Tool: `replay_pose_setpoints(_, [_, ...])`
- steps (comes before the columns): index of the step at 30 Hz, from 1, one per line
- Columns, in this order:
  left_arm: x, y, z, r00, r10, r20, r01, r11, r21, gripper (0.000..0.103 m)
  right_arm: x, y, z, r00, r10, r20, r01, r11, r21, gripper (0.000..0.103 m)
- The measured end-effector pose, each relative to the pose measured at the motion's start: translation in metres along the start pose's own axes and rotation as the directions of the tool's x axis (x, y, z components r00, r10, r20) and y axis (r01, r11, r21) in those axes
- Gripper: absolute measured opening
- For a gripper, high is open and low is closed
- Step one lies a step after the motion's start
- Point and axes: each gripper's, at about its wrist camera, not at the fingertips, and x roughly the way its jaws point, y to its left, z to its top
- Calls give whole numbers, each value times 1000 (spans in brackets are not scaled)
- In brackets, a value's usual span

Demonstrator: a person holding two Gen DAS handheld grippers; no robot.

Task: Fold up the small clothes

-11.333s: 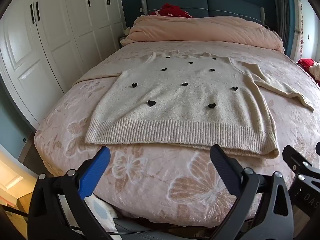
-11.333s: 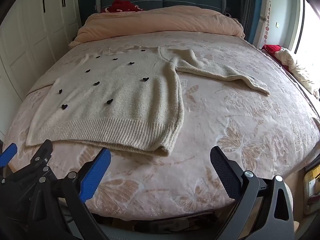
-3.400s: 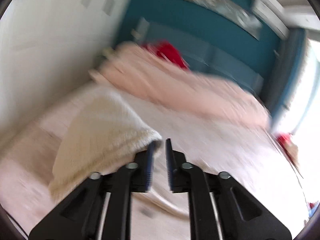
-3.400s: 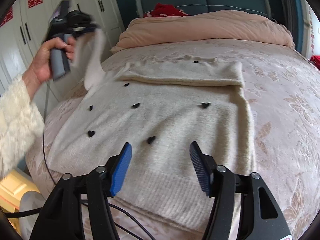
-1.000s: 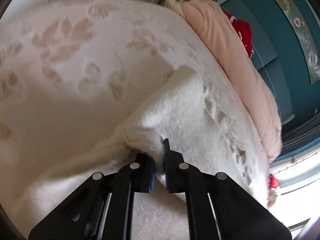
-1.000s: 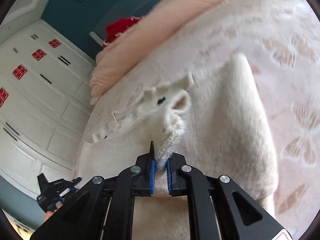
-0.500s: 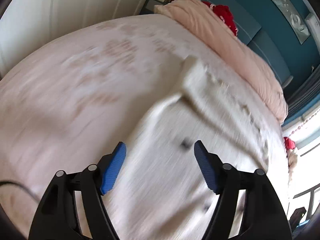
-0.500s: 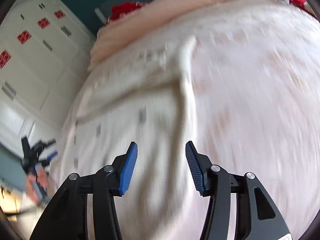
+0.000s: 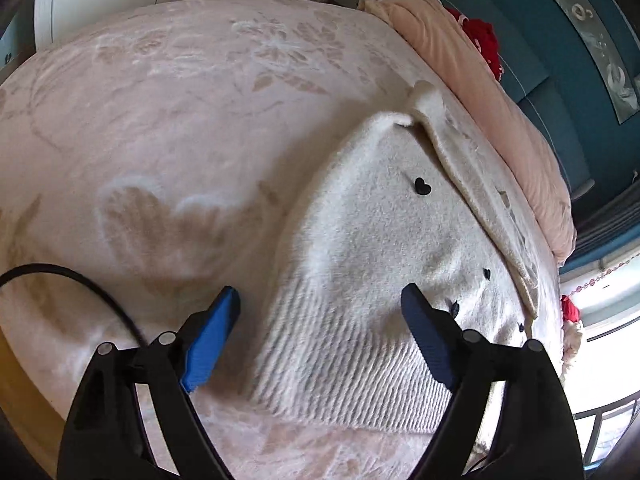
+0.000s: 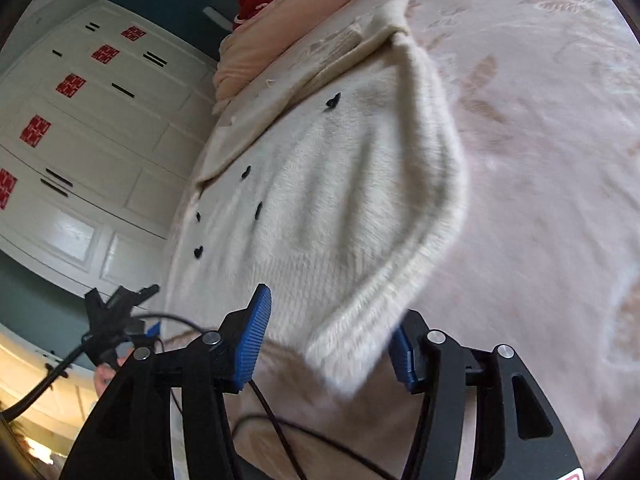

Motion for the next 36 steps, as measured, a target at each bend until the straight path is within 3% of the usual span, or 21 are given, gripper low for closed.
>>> replay_pose_setpoints(1, [2, -3, 0, 1000, 3, 4, -3, 1000, 0, 73, 4, 1, 2, 1000, -3, -2, 3, 1000, 8, 44])
replay_pose_setpoints(3, [9, -12, 2, 999, -33, -32, 33, 999, 11, 50, 7, 2, 7, 1000, 18, 3, -18, 999, 30, 8])
replay_pose_setpoints(5, [13, -19, 3, 997, -35, -65, 35, 999, 3, 11, 1, 5, 15, 999, 44, 25, -45, 998, 52, 7])
replay_pose_setpoints(6, [12, -22, 4, 997, -34, -70, 35, 999, 5, 8, -9, 10, 19, 996, 61, 60, -63, 997, 41, 7])
replay_pose_setpoints(10, [-24, -37, 4, 996, -80, -31, 82, 996, 34, 6, -66, 29, 34, 985, 77, 153, -76, 997, -15, 6])
replay_pose_setpoints(14, [-61, -44, -13, 992, -113, -57, 117, 990, 74, 6, -114, 34, 29, 985, 33, 169, -23, 998, -62, 6])
replay_pose_setpoints(20, [-92, -27, -80, 983, -79, -167, 102, 985, 138, 6, -165, 5, -28, 991, -71, 117, 75, 997, -31, 6])
replay_pose_setpoints(25, [-117, -7, -142, 963, -37, -266, 84, 982, 167, 6, -183, -13, -84, 991, -130, 14, 130, 991, 5, 6])
replay_pose_setpoints(29, [-135, -2, -172, 952, -8, -307, 69, 979, 190, 6, -198, -12, -116, 985, -173, -25, 173, 985, 8, 6])
replay_pose_setpoints(36, [-134, -3, -163, 953, -8, -304, 53, 988, 142, 6, -192, -16, -115, 977, -209, -34, 209, 978, -24, 6])
